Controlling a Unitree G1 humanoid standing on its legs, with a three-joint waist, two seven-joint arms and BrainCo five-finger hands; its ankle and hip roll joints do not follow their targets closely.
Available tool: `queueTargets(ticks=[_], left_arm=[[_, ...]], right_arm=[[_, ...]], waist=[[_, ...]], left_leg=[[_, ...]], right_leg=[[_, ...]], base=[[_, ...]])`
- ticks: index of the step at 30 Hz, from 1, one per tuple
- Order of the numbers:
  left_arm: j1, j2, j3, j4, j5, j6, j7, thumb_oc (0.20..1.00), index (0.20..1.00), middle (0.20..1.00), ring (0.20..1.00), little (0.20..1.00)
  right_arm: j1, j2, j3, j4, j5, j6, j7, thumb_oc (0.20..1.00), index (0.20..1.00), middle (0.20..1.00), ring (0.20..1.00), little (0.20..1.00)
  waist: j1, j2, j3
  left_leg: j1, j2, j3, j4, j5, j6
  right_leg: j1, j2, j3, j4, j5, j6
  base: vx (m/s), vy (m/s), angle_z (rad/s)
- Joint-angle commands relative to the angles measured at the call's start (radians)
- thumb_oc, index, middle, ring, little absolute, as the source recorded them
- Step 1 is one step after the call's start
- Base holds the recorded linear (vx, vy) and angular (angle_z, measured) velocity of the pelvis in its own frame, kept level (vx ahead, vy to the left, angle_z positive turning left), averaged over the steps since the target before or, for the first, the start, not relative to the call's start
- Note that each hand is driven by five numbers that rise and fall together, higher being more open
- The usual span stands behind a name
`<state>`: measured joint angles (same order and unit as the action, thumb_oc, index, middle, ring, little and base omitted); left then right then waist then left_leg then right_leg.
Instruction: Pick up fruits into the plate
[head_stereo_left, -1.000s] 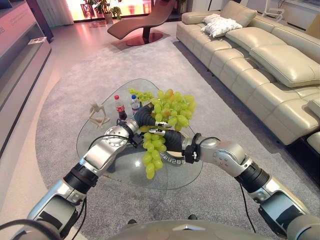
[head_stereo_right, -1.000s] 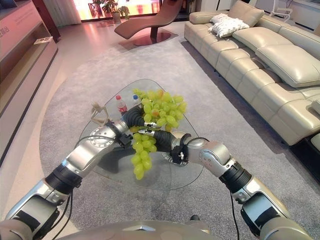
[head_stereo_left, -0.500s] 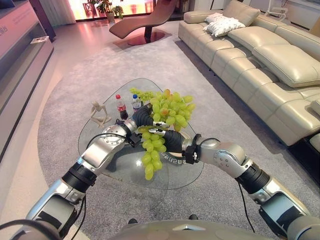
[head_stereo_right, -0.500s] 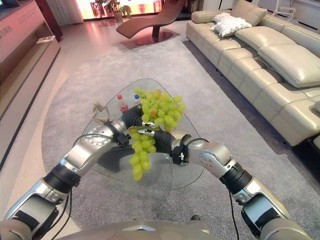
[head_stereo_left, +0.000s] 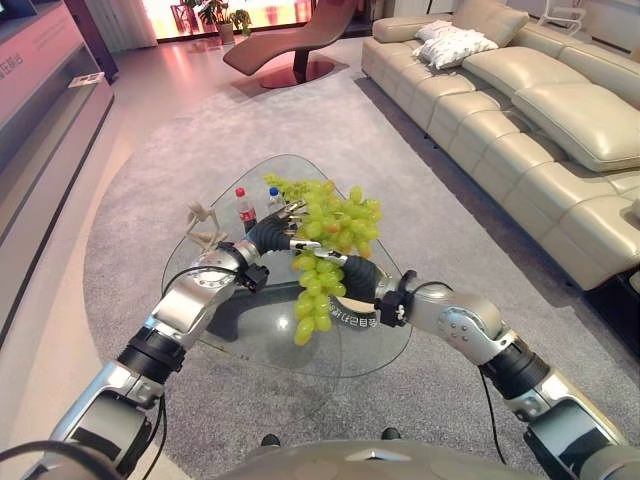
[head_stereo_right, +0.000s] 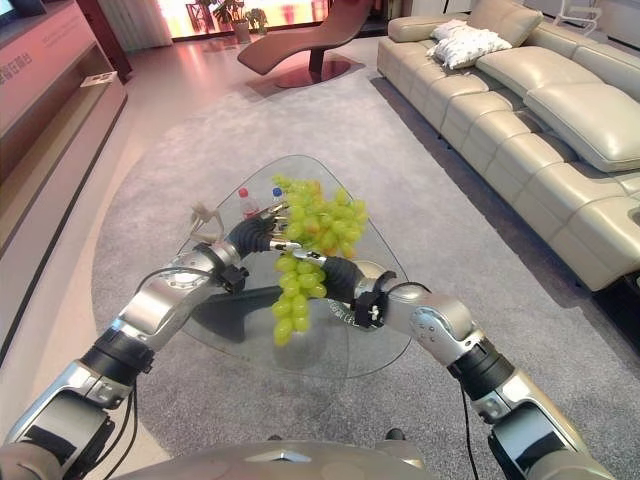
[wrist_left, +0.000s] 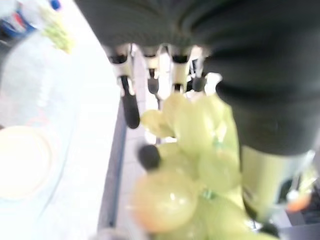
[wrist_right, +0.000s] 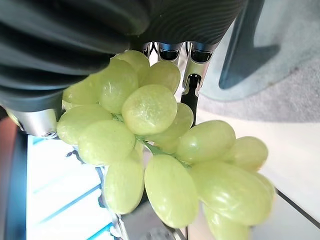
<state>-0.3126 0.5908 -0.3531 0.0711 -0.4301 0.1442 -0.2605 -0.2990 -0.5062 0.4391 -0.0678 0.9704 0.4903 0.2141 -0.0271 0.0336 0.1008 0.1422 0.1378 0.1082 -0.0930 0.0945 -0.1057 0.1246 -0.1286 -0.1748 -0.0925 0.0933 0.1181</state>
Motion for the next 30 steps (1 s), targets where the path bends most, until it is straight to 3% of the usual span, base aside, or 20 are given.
queueTargets(ticks=[1,8,17,22,25,30], left_arm=[[-0.005,0.064,0.073,0.059,-0.049,-0.082,-0.035,1.0,1.0,1.0,1.0,1.0],[0.101,0.02,0.134,0.123,-0.099,-0.137,-0.074,1.0,1.0,1.0,1.0,1.0],[0.175,-0.056,0.177,0.237,-0.097,-0.182,0.01,1.0,1.0,1.0,1.0,1.0],[0.197,-0.151,0.182,0.422,-0.032,-0.239,0.249,1.0,1.0,1.0,1.0,1.0],[0.194,-0.185,0.184,0.537,-0.009,-0.221,0.372,1.0,1.0,1.0,1.0,1.0],[0.179,-0.216,0.19,0.702,0.08,-0.196,0.463,1.0,1.0,1.0,1.0,1.0]], right_arm=[[-0.047,-0.001,-0.137,-0.062,0.012,-0.164,0.001,0.2,0.2,0.2,0.2,0.2],[-0.005,-0.01,-0.211,-0.022,-0.004,-0.216,-0.013,0.2,0.2,0.2,0.2,0.2],[0.026,0.002,-0.264,0.049,-0.062,-0.233,-0.032,0.2,0.2,0.2,0.2,0.2],[0.003,0.013,-0.276,0.168,-0.184,-0.257,-0.083,0.2,0.2,0.2,0.2,0.2],[-0.018,0.022,-0.271,0.248,-0.227,-0.296,-0.136,0.2,0.2,0.2,0.2,0.2],[-0.096,0.009,-0.254,0.374,-0.258,-0.368,-0.2,0.2,0.2,0.2,0.2,0.2]], waist=[[0.012,-0.037,0.011],[0.017,-0.036,0.019],[0.025,-0.038,0.031],[0.043,-0.044,0.072],[0.057,-0.052,0.101],[0.081,-0.06,0.175]], left_leg=[[-0.003,-0.036,0.009,0.056,-0.143,0.03],[-0.007,-0.038,0.007,0.055,-0.145,0.031],[-0.011,-0.04,0.005,0.061,-0.149,0.03],[-0.046,-0.046,-0.014,0.071,-0.147,0.032],[-0.079,-0.054,-0.032,0.072,-0.144,0.034],[-0.137,-0.065,-0.055,0.062,-0.126,0.037]], right_leg=[[0.029,-0.016,-0.034,0.086,-0.15,-0.005],[0.026,-0.017,-0.038,0.085,-0.151,-0.008],[0.024,-0.019,-0.048,0.09,-0.153,-0.01],[-0.004,-0.017,-0.055,0.102,-0.157,-0.014],[-0.03,-0.015,-0.057,0.104,-0.155,-0.015],[-0.081,-0.009,-0.065,0.108,-0.146,-0.02]], base=[[0.0,0.0,0.0],[0.0,0.0,0.0],[0.0,0.0,0.0],[-0.04,-0.002,0.04],[-0.09,-0.02,0.16],[-0.18,-0.04,0.11]])
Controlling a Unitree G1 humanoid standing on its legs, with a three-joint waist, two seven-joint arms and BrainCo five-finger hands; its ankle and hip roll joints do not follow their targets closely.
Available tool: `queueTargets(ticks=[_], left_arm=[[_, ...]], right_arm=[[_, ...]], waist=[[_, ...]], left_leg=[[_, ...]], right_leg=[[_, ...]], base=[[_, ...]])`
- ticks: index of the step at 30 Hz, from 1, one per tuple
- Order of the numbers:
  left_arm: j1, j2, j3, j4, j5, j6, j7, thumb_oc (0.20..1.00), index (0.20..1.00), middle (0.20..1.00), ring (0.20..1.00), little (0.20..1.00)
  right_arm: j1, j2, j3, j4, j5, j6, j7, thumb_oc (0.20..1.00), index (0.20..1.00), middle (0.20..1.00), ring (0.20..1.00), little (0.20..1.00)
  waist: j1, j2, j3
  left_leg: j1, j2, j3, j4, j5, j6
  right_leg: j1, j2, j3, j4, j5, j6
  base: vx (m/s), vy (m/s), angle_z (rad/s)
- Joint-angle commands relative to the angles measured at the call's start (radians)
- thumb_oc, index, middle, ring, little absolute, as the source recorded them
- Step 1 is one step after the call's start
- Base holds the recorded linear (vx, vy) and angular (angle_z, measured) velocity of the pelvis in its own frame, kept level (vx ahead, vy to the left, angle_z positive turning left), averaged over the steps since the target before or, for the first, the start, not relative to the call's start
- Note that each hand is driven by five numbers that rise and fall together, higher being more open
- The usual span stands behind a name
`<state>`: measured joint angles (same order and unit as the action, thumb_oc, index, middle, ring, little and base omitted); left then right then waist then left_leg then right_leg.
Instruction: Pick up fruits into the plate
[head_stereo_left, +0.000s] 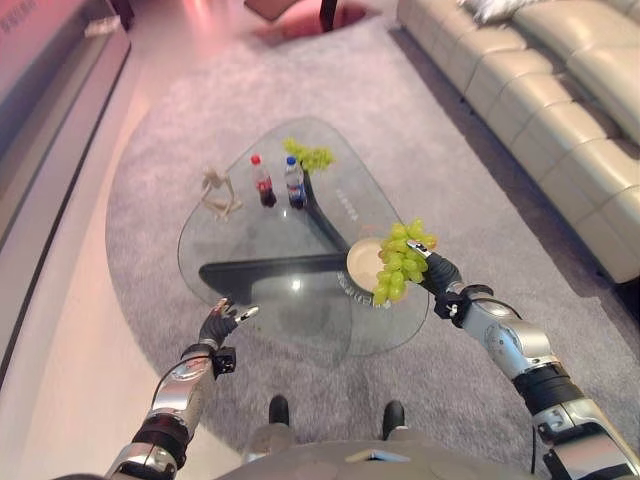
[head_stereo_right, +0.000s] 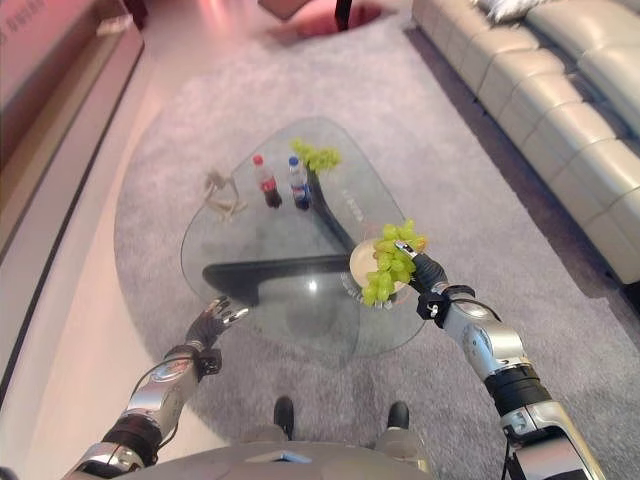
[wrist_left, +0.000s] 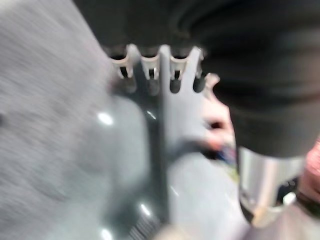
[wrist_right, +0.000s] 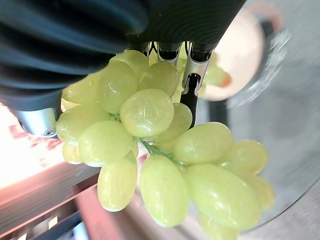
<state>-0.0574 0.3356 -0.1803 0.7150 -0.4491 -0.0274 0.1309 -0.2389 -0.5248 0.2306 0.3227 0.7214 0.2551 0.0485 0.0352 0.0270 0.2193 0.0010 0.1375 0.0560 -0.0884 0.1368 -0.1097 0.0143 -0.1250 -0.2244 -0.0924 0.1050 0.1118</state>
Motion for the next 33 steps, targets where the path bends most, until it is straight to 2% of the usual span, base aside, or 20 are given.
queueTargets(ticks=[1,4,6,10,11,18,27,32,33], left_arm=[[-0.076,0.039,0.013,0.106,0.124,-0.03,0.072,1.0,1.0,1.0,1.0,1.0],[-0.072,0.039,0.009,0.184,0.174,-0.036,0.071,1.0,1.0,1.0,1.0,1.0],[-0.06,0.042,-0.005,0.262,0.213,-0.054,0.063,1.0,1.0,1.0,1.0,1.0],[-0.058,0.045,-0.007,0.288,0.216,-0.056,0.056,1.0,1.0,1.0,1.0,1.0],[-0.062,0.046,-0.02,0.332,0.209,-0.082,0.043,1.0,1.0,1.0,1.0,1.0],[-0.061,0.045,-0.052,0.356,0.223,-0.106,0.011,1.0,1.0,1.0,1.0,1.0],[-0.058,0.055,-0.105,0.325,0.219,-0.108,0.008,1.0,1.0,1.0,1.0,1.0],[-0.047,0.057,-0.126,0.314,0.211,-0.108,0.012,1.0,1.0,1.0,1.0,1.0],[-0.043,0.057,-0.132,0.314,0.215,-0.11,0.013,1.0,1.0,1.0,1.0,1.0]], right_arm=[[-0.175,0.024,-0.037,0.016,-0.009,-0.155,-0.033,0.2,0.2,0.2,0.2,0.2],[-0.208,0.015,-0.027,0.092,-0.015,-0.182,-0.041,0.2,0.2,0.2,0.2,0.2],[-0.259,-0.013,-0.027,0.197,-0.032,-0.2,-0.049,0.2,0.2,0.2,0.2,0.2],[-0.282,-0.024,-0.027,0.236,-0.049,-0.205,-0.056,0.2,0.2,0.2,0.2,0.2],[-0.352,-0.069,-0.03,0.328,-0.111,-0.225,-0.056,0.2,0.2,0.2,0.2,0.2],[-0.469,-0.142,-0.039,0.456,-0.198,-0.254,-0.098,0.2,0.2,0.2,0.2,0.2],[-0.606,-0.225,-0.009,0.578,-0.283,-0.266,-0.147,0.2,0.2,0.2,0.2,0.2],[-0.67,-0.259,0.02,0.638,-0.339,-0.246,-0.169,0.2,0.2,0.2,0.2,0.2],[-0.695,-0.269,0.037,0.661,-0.379,-0.223,-0.174,0.2,0.2,0.2,0.2,0.2]], waist=[[0.026,-0.053,0.074],[0.039,-0.049,0.103],[0.057,-0.034,0.139],[0.062,-0.027,0.153],[0.071,-0.005,0.207],[0.088,0.029,0.29],[0.113,0.062,0.301],[0.127,0.077,0.301],[0.132,0.082,0.301]], left_leg=[[-0.01,-0.069,-0.01,0.052,-0.163,0.041],[-0.035,-0.077,-0.021,0.044,-0.152,0.042],[-0.065,-0.088,-0.031,0.038,-0.141,0.043],[-0.079,-0.092,-0.032,0.041,-0.137,0.044],[-0.129,-0.112,-0.041,0.073,-0.134,0.051],[-0.203,-0.139,-0.056,0.128,-0.135,0.06],[-0.359,-0.168,-0.061,0.21,-0.133,0.074],[-0.432,-0.187,-0.059,0.256,-0.138,0.08],[-0.462,-0.194,-0.059,0.274,-0.139,0.084]], right_leg=[[0.016,-0.011,-0.016,0.109,-0.156,-0.016],[-0.009,-0.009,-0.023,0.115,-0.155,-0.02],[-0.04,-0.011,-0.038,0.132,-0.155,-0.023],[-0.056,-0.013,-0.042,0.141,-0.155,-0.025],[-0.112,-0.012,-0.041,0.177,-0.156,-0.034],[-0.185,-0.008,-0.042,0.232,-0.164,-0.043],[-0.352,-0.019,-0.06,0.32,-0.166,-0.046],[-0.431,-0.033,-0.066,0.373,-0.176,-0.047],[-0.463,-0.038,-0.067,0.396,-0.178,-0.047]], base=[[-0.14,-0.033,0.19],[-0.1,-0.028,0.12],[-0.07,-0.001,0.18],[-0.04,0.02,0.09],[-0.09,0.045,0.12],[-0.03,0.01,0.1],[0.0,-0.005,0.02],[0.02,0.009,0.05],[0.03,0.019,0.06]])
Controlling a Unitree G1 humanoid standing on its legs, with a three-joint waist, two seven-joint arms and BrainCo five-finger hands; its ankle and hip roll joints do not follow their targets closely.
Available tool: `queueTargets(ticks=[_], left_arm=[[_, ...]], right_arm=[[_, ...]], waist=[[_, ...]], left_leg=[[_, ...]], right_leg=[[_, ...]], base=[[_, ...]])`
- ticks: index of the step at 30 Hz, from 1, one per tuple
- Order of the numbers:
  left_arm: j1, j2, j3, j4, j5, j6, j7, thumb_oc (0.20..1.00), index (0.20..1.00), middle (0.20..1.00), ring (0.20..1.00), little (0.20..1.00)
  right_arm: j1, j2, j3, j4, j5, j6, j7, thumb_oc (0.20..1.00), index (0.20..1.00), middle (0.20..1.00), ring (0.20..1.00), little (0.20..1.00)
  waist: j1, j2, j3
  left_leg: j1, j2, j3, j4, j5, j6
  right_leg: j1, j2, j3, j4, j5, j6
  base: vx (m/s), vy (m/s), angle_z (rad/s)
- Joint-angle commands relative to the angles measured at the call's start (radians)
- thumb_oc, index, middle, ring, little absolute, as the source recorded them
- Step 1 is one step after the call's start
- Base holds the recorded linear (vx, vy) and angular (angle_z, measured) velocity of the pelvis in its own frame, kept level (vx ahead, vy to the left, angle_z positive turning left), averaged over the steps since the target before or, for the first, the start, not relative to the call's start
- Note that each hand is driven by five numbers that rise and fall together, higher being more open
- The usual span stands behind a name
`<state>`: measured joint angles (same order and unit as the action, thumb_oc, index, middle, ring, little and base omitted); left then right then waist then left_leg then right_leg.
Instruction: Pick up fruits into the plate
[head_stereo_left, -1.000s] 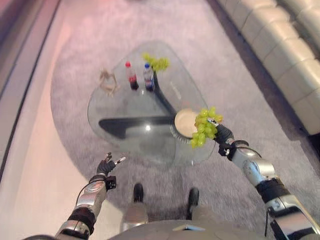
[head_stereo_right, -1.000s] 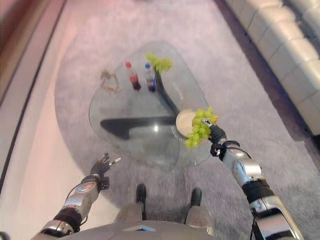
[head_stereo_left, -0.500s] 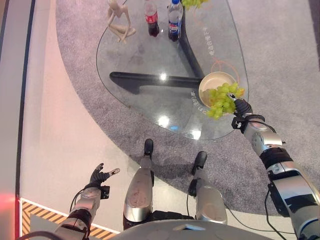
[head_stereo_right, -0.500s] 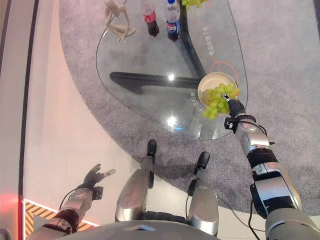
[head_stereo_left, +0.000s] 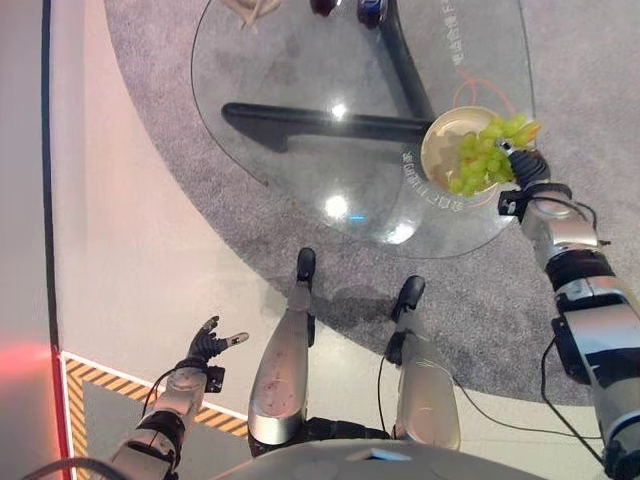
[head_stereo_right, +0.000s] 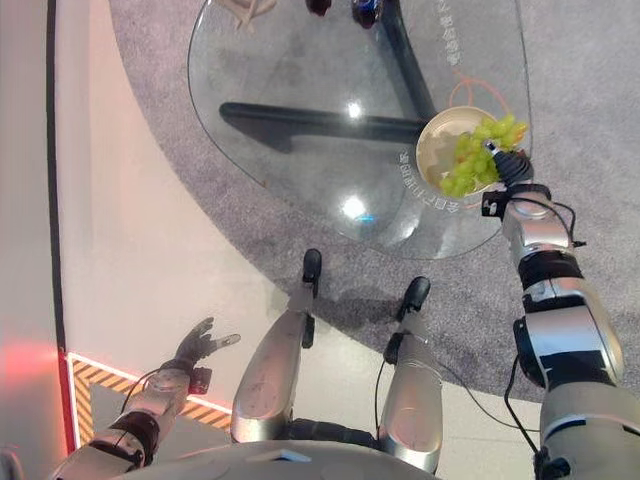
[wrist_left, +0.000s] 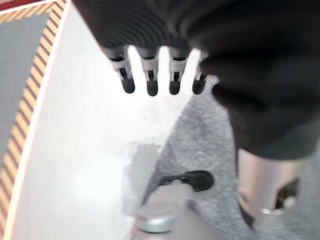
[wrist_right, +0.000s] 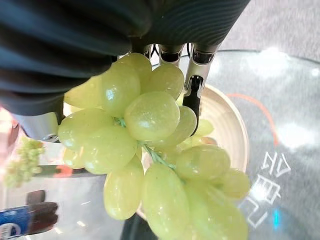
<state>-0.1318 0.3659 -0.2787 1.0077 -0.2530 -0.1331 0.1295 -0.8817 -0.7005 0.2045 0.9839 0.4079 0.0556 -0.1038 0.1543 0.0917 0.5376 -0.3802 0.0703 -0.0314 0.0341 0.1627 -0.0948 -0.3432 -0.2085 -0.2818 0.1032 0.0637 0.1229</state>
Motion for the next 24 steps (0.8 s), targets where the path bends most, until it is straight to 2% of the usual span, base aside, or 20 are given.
queueTargets(ticks=[1,3,4,9,12,13,14,15,16,17,18,19,20,21,24], left_arm=[[0.031,0.028,-0.038,0.016,0.023,-0.002,0.02,1.0,1.0,1.0,1.0,1.0],[0.033,0.032,-0.046,0.002,0.018,0.0,0.025,1.0,1.0,1.0,1.0,1.0],[0.035,0.035,-0.047,-0.006,0.022,0.001,0.029,1.0,1.0,1.0,1.0,1.0],[0.036,0.042,-0.063,-0.036,0.022,0.01,0.046,1.0,1.0,1.0,1.0,1.0],[0.046,0.045,-0.079,-0.062,0.021,0.012,0.05,1.0,1.0,1.0,1.0,1.0],[0.048,0.046,-0.084,-0.07,0.019,0.012,0.05,1.0,1.0,1.0,1.0,1.0],[0.062,0.044,-0.092,-0.072,0.015,0.011,0.053,1.0,1.0,1.0,1.0,1.0],[0.056,0.044,-0.089,-0.076,0.013,0.009,0.055,1.0,1.0,1.0,1.0,1.0],[0.066,0.043,-0.093,-0.075,0.011,0.008,0.055,1.0,1.0,1.0,1.0,1.0],[0.065,0.044,-0.09,-0.09,0.014,0.013,0.062,1.0,1.0,1.0,1.0,1.0],[0.075,0.044,-0.095,-0.09,0.014,0.013,0.062,1.0,1.0,1.0,1.0,1.0],[0.072,0.046,-0.09,-0.103,0.012,0.021,0.066,1.0,1.0,1.0,1.0,1.0],[0.08,0.049,-0.095,-0.106,0.01,0.028,0.064,1.0,1.0,1.0,1.0,1.0],[0.071,0.05,-0.09,-0.108,0.011,0.03,0.063,1.0,1.0,1.0,1.0,1.0],[0.071,0.057,-0.088,-0.109,0.021,0.044,0.061,1.0,1.0,1.0,1.0,1.0]], right_arm=[[-0.066,-0.099,0.078,0.013,-0.083,0.001,-0.019,0.2,0.2,0.2,0.2,0.2],[-0.08,-0.11,0.099,0.038,-0.125,0.031,-0.017,0.2,0.2,0.2,0.2,0.2],[-0.091,-0.119,0.114,0.062,-0.135,0.07,-0.011,0.2,0.2,0.2,0.2,0.2],[-0.122,-0.135,0.136,0.153,-0.181,0.117,-0.035,0.2,0.2,0.2,0.2,0.2],[-0.15,-0.145,0.153,0.197,-0.216,0.169,-0.079,0.2,0.2,0.2,0.2,0.2],[-0.158,-0.15,0.155,0.208,-0.222,0.186,-0.113,1.0,1.0,1.0,1.0,1.0],[-0.154,-0.153,0.154,0.22,-0.23,0.214,-0.139,1.0,1.0,1.0,1.0,1.0],[-0.163,-0.156,0.147,0.226,-0.234,0.227,-0.147,1.0,1.0,1.0,1.0,1.0],[-0.155,-0.155,0.147,0.231,-0.237,0.232,-0.151,1.0,1.0,1.0,1.0,1.0],[-0.166,-0.163,0.136,0.245,-0.244,0.244,-0.165,1.0,1.0,1.0,1.0,1.0],[-0.157,-0.162,0.138,0.249,-0.247,0.244,-0.166,1.0,1.0,1.0,1.0,1.0],[-0.164,-0.169,0.133,0.249,-0.275,0.244,-0.163,1.0,1.0,1.0,1.0,1.0],[-0.155,-0.168,0.138,0.254,-0.303,0.232,-0.152,1.0,1.0,1.0,1.0,1.0],[-0.164,-0.17,0.139,0.253,-0.316,0.228,-0.149,1.0,1.0,1.0,1.0,1.0],[-0.167,-0.171,0.169,0.244,-0.407,0.195,-0.152,1.0,1.0,1.0,1.0,1.0]], waist=[[0.016,0.021,-0.018],[0.019,0.026,-0.018],[0.024,0.03,-0.018],[0.038,0.043,-0.018],[0.048,0.059,-0.018],[0.049,0.064,-0.018],[0.05,0.067,-0.018],[0.051,0.071,-0.018],[0.05,0.071,-0.018],[0.052,0.078,-0.018],[0.052,0.077,-0.018],[0.054,0.082,-0.018],[0.053,0.081,-0.018],[0.054,0.082,-0.018],[0.052,0.079,-0.018]], left_leg=[[-0.099,-0.13,0.028,0.16,-0.165,0.071],[-0.127,-0.135,0.026,0.176,-0.166,0.075],[-0.147,-0.136,0.026,0.186,-0.167,0.077],[-0.205,-0.139,0.026,0.212,-0.168,0.086],[-0.236,-0.144,0.022,0.224,-0.167,0.091],[-0.243,-0.143,0.024,0.226,-0.166,0.092],[-0.223,-0.145,0.023,0.237,-0.199,0.088],[-0.252,-0.143,0.027,0.232,-0.167,0.093],[-0.227,-0.144,0.025,0.237,-0.198,0.088],[-0.253,-0.143,0.028,0.228,-0.164,0.094],[-0.227,-0.145,0.025,0.233,-0.195,0.089],[-0.25,-0.144,0.027,0.226,-0.164,0.094],[-0.222,-0.146,0.024,0.23,-0.195,0.089],[-0.247,-0.145,0.028,0.224,-0.163,0.093],[-0.234,-0.145,0.025,0.224,-0.165,0.094]], right_leg=[[-0.126,0.044,-0.011,0.212,-0.137,-0.058],[-0.155,0.043,-0.01,0.227,-0.138,-0.061],[-0.175,0.04,-0.012,0.239,-0.14,-0.062],[-0.234,0.034,-0.017,0.271,-0.143,-0.065],[-0.266,0.029,-0.017,0.286,-0.143,-0.067],[-0.275,0.029,-0.016,0.289,-0.143,-0.068],[-0.262,0.027,0.0,0.309,-0.178,-0.06],[-0.285,0.026,-0.014,0.297,-0.146,-0.069],[-0.267,0.026,0.001,0.312,-0.179,-0.059],[-0.289,0.026,-0.012,0.298,-0.145,-0.068],[-0.27,0.026,0.002,0.311,-0.178,-0.059],[-0.288,0.026,-0.013,0.298,-0.146,-0.068],[-0.267,0.027,0.001,0.31,-0.179,-0.059],[-0.285,0.027,-0.014,0.295,-0.146,-0.068],[-0.273,0.031,-0.012,0.293,-0.146,-0.07]], base=[[0.03,0.016,0.08],[0.03,-0.006,0.07],[0.02,-0.022,0.03],[0.01,-0.012,0.01],[0.02,-0.004,0.04],[0.09,-0.009,0.07],[0.01,0.016,0.08],[0.08,-0.004,0.06],[-0.07,0.049,0.05],[0.08,0.002,0.05],[-0.07,0.047,0.04],[0.08,-0.01,0.04],[-0.07,0.031,0.0],[0.0,0.0,0.0],[0.0,-0.003,-0.01]])
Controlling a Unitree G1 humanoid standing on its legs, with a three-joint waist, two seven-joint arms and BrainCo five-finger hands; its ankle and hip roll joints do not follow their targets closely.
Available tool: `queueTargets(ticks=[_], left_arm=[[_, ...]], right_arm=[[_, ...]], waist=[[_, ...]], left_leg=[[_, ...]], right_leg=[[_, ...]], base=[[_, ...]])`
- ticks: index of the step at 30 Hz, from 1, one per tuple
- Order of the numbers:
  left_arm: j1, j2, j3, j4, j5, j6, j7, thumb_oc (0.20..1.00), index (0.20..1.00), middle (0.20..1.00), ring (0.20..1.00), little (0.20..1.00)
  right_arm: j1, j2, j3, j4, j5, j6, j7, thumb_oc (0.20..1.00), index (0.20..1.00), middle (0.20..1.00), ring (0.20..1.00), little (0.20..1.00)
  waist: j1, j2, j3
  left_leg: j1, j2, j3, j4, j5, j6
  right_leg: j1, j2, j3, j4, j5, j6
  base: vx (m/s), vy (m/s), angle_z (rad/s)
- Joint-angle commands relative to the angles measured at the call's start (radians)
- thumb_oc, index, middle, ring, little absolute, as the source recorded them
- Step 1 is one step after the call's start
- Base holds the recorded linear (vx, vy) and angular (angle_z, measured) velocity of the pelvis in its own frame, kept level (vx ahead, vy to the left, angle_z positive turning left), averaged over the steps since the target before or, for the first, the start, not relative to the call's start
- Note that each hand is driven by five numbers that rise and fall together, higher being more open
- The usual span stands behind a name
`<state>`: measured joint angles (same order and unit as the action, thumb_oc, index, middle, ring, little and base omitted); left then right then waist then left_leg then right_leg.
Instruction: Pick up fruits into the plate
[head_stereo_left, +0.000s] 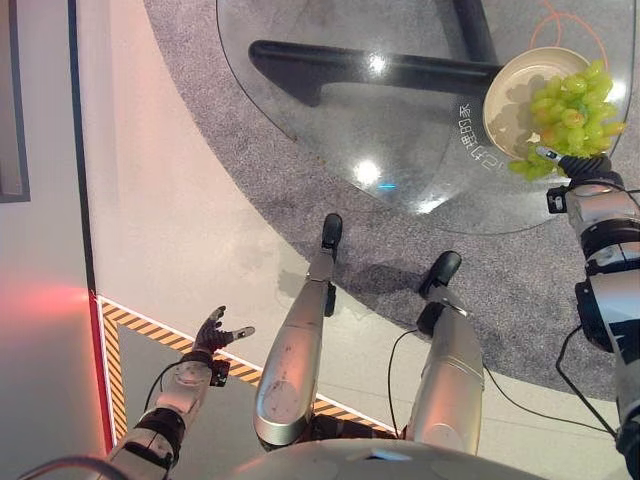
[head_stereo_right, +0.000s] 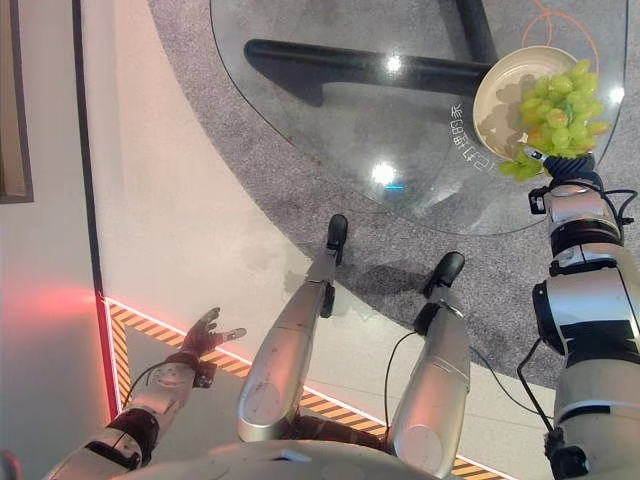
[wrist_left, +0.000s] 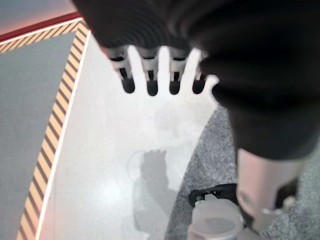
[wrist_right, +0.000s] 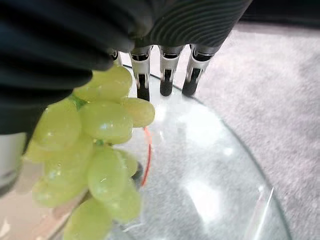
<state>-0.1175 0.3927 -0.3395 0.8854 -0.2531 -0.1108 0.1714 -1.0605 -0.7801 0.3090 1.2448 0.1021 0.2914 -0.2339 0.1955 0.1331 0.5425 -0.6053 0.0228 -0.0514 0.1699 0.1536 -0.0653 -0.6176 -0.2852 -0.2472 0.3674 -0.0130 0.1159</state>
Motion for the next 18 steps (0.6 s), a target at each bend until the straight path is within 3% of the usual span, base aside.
queueTargets(ticks=[1,2,14,18], left_arm=[[0.065,0.032,-0.03,0.014,0.021,0.026,0.018,1.0,1.0,1.0,1.0,1.0],[0.052,0.034,-0.023,0.02,0.025,0.027,0.017,1.0,1.0,1.0,1.0,1.0],[0.03,0.043,0.011,0.102,0.054,0.071,0.024,1.0,1.0,1.0,1.0,1.0],[0.021,0.039,0.024,0.133,0.053,0.069,0.028,1.0,1.0,1.0,1.0,1.0]], right_arm=[[0.022,-0.091,0.074,-0.02,-0.116,-0.056,-0.025,1.0,1.0,1.0,1.0,1.0],[0.009,-0.093,0.087,-0.03,-0.124,-0.072,-0.036,1.0,1.0,1.0,1.0,1.0],[0.092,-0.067,0.09,-0.145,-0.232,-0.239,-0.189,1.0,1.0,1.0,1.0,1.0],[0.138,-0.04,0.073,-0.179,-0.228,-0.259,-0.204,1.0,1.0,1.0,1.0,1.0]], waist=[[0.01,0.034,-0.023],[0.008,0.03,-0.023],[-0.021,-0.026,-0.023],[-0.032,-0.041,-0.023]], left_leg=[[0.022,-0.099,0.04,0.093,-0.189,0.06],[0.005,-0.096,0.042,0.086,-0.158,0.065],[0.186,-0.065,0.05,0.021,-0.166,0.053],[0.238,-0.053,0.055,0.004,-0.171,0.048]], right_leg=[[0.026,0.109,-0.032,0.042,-0.102,-0.055],[0.015,0.112,-0.045,0.024,-0.068,-0.063],[0.195,0.132,-0.037,-0.059,-0.056,-0.046],[0.247,0.131,-0.032,-0.082,-0.054,-0.04]], base=[[0.0,0.0,0.0],[0.0,0.0,0.0],[-0.01,0.0,0.01],[0.0,0.0,0.0]])
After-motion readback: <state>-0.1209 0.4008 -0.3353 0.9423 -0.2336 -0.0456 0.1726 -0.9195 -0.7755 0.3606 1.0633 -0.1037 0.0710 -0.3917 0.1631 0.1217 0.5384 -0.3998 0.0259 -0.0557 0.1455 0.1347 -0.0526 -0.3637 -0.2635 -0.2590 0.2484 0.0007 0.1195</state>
